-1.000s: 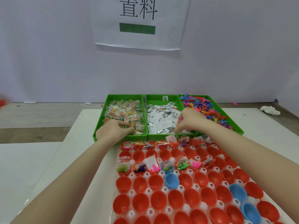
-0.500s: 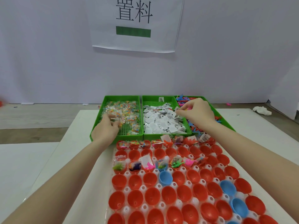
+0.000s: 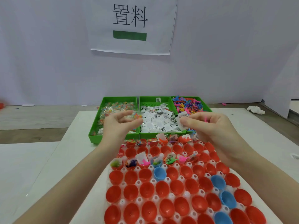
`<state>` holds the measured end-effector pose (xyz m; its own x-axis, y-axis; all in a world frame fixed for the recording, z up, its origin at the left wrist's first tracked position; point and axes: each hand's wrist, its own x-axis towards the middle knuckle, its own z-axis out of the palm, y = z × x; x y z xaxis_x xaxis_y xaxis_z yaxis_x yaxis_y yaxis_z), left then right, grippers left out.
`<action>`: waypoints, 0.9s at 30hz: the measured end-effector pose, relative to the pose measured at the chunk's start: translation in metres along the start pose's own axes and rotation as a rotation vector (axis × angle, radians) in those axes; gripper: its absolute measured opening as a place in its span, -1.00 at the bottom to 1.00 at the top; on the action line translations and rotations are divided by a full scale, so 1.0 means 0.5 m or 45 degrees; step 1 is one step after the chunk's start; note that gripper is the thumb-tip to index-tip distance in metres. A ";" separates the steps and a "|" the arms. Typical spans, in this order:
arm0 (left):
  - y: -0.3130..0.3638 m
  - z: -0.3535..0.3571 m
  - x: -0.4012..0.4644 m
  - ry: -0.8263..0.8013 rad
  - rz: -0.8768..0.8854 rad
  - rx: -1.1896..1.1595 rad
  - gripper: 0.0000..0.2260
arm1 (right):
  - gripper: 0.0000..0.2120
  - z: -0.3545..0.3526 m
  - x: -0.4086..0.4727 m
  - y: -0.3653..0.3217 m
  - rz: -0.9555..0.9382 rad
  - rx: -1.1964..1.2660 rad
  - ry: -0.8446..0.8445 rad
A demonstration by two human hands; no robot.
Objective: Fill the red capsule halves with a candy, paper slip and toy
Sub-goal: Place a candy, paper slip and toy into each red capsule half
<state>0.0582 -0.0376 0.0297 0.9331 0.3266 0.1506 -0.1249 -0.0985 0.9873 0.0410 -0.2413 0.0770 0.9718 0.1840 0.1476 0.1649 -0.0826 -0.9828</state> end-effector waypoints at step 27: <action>0.098 0.080 -0.251 -0.455 -0.052 -0.454 -0.87 | -0.67 -0.010 -0.147 0.000 0.065 0.177 -0.035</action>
<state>-0.0513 -0.1207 0.0571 0.9890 -0.0247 0.1459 -0.1348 0.2551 0.9575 -0.0295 -0.2600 0.0665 0.9730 0.2099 0.0958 0.0885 0.0436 -0.9951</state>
